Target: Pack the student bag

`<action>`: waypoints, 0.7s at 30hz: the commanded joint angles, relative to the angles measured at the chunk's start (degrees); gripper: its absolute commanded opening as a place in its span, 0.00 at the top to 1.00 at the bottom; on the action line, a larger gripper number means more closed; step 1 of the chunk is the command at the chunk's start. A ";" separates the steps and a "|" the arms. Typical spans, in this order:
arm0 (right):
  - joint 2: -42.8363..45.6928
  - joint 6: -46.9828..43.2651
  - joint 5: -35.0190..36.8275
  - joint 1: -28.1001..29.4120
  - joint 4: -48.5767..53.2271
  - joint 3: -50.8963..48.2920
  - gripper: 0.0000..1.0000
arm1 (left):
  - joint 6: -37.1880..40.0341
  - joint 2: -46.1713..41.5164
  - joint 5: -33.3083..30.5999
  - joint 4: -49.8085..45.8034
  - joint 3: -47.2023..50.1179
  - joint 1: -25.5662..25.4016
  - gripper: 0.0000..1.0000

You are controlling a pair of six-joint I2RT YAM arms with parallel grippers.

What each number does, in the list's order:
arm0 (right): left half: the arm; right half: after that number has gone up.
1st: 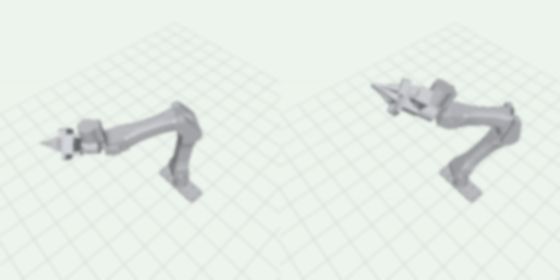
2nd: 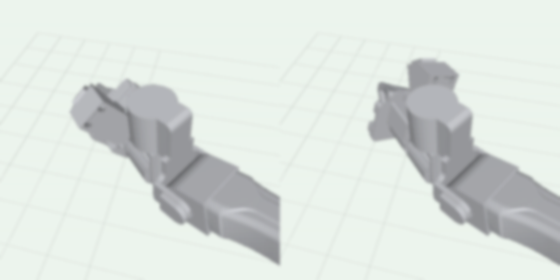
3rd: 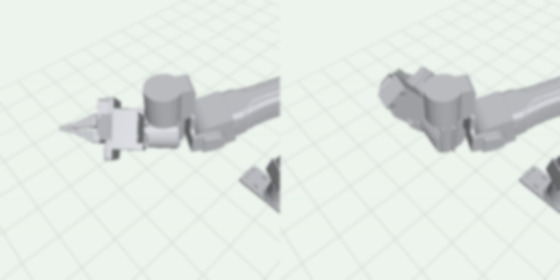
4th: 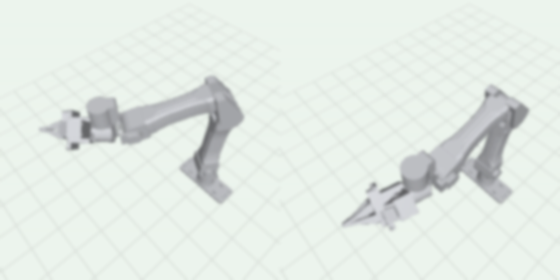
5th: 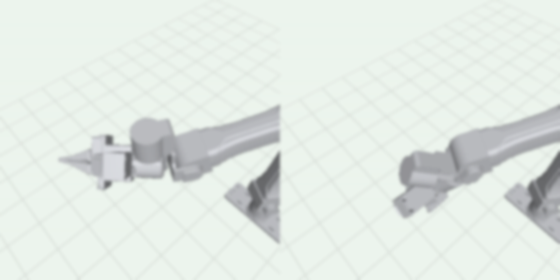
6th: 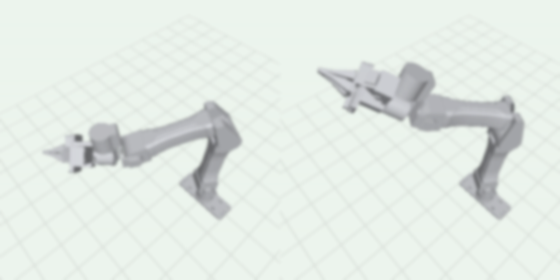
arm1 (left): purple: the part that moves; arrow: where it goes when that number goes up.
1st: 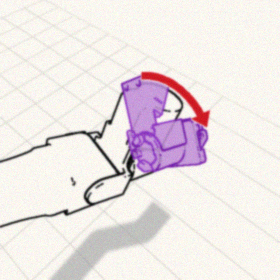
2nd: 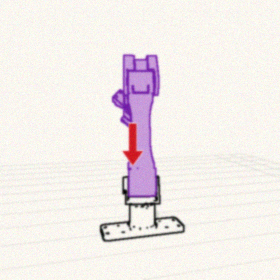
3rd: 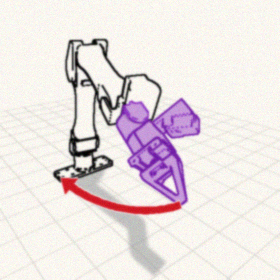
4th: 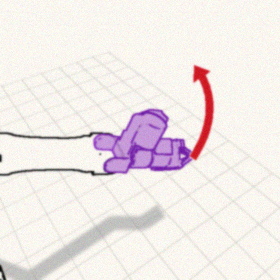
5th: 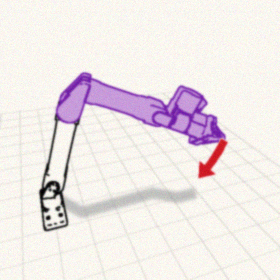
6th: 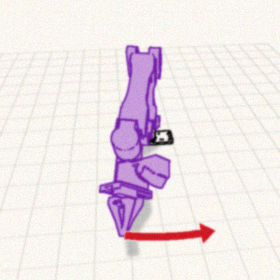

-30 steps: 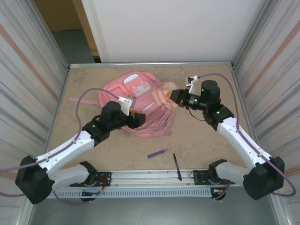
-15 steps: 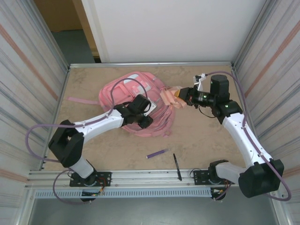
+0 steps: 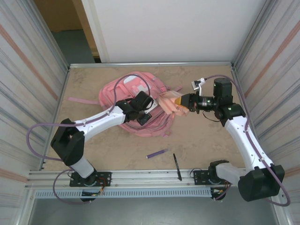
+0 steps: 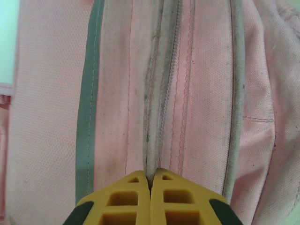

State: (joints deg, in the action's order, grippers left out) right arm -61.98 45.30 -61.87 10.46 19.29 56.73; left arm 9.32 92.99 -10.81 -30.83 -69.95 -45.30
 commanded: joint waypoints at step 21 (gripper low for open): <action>3.81 -10.50 -7.57 2.12 3.91 -6.02 1.00 | -0.62 -8.05 16.64 7.80 -6.40 15.73 1.00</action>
State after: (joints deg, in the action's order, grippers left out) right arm -56.42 36.80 -70.08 11.03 23.03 49.25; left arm 10.87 88.47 1.48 -27.88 -75.02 -30.04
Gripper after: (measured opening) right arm 0.083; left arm 0.050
